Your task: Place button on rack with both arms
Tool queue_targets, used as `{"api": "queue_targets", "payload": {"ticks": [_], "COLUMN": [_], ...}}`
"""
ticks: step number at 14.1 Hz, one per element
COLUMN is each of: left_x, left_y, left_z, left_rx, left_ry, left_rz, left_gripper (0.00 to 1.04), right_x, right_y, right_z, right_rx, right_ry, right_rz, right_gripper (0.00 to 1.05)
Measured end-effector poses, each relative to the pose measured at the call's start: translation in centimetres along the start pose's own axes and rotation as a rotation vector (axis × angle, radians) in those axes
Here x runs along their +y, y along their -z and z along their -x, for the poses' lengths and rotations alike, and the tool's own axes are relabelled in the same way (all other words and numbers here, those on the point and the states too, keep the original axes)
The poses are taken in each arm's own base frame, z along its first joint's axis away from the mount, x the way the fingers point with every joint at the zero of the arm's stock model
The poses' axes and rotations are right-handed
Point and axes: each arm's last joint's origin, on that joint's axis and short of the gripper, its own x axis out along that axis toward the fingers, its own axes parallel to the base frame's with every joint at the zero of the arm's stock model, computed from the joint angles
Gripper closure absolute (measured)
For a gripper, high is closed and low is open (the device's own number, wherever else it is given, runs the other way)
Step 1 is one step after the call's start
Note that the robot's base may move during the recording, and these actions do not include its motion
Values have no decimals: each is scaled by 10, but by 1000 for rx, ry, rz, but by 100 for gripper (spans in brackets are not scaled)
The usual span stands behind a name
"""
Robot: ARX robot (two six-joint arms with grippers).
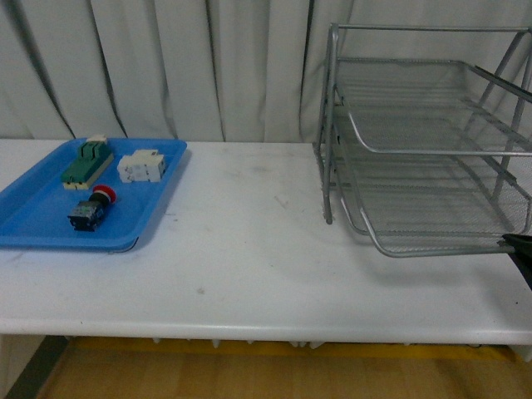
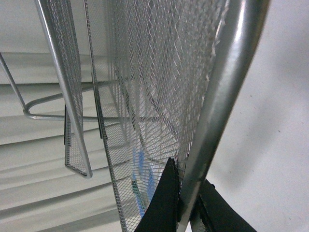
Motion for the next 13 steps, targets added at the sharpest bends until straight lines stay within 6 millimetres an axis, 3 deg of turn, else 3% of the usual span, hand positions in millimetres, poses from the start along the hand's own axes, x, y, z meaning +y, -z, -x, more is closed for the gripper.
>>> {"api": "queue_targets", "payload": {"ticks": [7,8,10,13], "left_x": [0,0,0,0], "left_y": [0,0,0,0], "left_z": [0,0,0,0], "left_rx": [0,0,0,0], "left_ry": [0,0,0,0], "left_rz": [0,0,0,0], "left_gripper": [7,7,7,7], "right_x": [-14,-15,-17,-14], "right_y": [23,23,23,15], "right_z": [35,35,35,36], "right_rx": [29,30,34,18], "right_ry": [81,85,97,82], "right_rz": [19,41,82,91], "right_gripper": [101,95,72,27]}}
